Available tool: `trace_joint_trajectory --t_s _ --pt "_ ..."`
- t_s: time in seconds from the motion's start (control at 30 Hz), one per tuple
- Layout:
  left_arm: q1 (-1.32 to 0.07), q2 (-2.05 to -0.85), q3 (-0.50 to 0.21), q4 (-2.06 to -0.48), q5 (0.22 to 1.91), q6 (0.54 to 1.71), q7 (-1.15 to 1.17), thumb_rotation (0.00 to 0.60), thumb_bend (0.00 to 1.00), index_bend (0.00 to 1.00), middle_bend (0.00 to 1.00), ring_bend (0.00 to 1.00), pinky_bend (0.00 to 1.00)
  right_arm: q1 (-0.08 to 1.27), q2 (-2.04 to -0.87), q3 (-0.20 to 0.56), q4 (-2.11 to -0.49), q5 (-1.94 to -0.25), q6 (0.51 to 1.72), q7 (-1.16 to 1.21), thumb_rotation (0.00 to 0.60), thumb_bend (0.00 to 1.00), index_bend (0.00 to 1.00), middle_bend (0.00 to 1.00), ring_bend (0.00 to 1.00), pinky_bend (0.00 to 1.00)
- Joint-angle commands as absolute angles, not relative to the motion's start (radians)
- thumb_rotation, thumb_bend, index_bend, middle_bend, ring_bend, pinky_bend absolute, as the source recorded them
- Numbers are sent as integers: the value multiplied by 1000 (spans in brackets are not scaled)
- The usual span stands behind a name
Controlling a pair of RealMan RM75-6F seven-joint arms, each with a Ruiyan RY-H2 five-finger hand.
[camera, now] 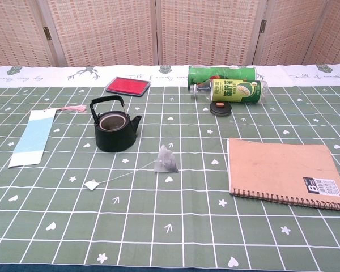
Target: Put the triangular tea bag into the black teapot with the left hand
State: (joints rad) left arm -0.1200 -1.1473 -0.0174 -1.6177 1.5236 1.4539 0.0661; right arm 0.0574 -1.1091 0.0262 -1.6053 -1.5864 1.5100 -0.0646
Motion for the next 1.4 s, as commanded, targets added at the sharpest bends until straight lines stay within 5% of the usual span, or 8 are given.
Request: trace_joint_trajectory --t_s 0.03,0.3,0.43,0.6,0.77,0.9,1.13,1.4 --pt "-121 -1149 -18 -1616 1518 1448 69 600 319 165 170 110 130 60 -1108 25 -1605 -1586 1505 -59 600 621 0 0 3 0" --pt "-121 -1149 -10 -1638 1523 1442 78 600 319 170 178 110 131 62 -1093 19 -1600 -1607 1513 -18 600 622 0 0 2 0" --pt "-124 -1166 -4 -1641 1556 1454 89 600 319 169 272 147 156 48 -1077 5 -1609 -1629 1534 2 600 622 0 0 11 0" --pt "-133 -1226 -9 -1612 1612 1492 62 600 319 241 707 567 637 24 -1078 2 -1615 -1665 1600 -5 600 621 0 0 6 0" --pt "-158 -1259 -29 -1597 1629 1487 133 600 319 323 976 887 927 26 -1081 -10 -1614 -1685 1591 -12 600 621 0 0 8 0" --pt "-181 -1270 -24 -1620 1610 1430 141 600 319 379 1000 996 1000 26 -1075 -13 -1617 -1692 1592 -1 600 621 0 0 7 0" --pt "-218 -1282 -35 -1708 1511 1320 159 600 317 299 1000 1000 1000 20 -1065 -15 -1620 -1704 1609 15 600 622 0 0 8 0" --pt "-224 -1342 -35 -1735 1465 1304 216 600 324 376 1000 1000 1000 18 -1064 -19 -1620 -1713 1611 15 600 621 0 0 10 0"
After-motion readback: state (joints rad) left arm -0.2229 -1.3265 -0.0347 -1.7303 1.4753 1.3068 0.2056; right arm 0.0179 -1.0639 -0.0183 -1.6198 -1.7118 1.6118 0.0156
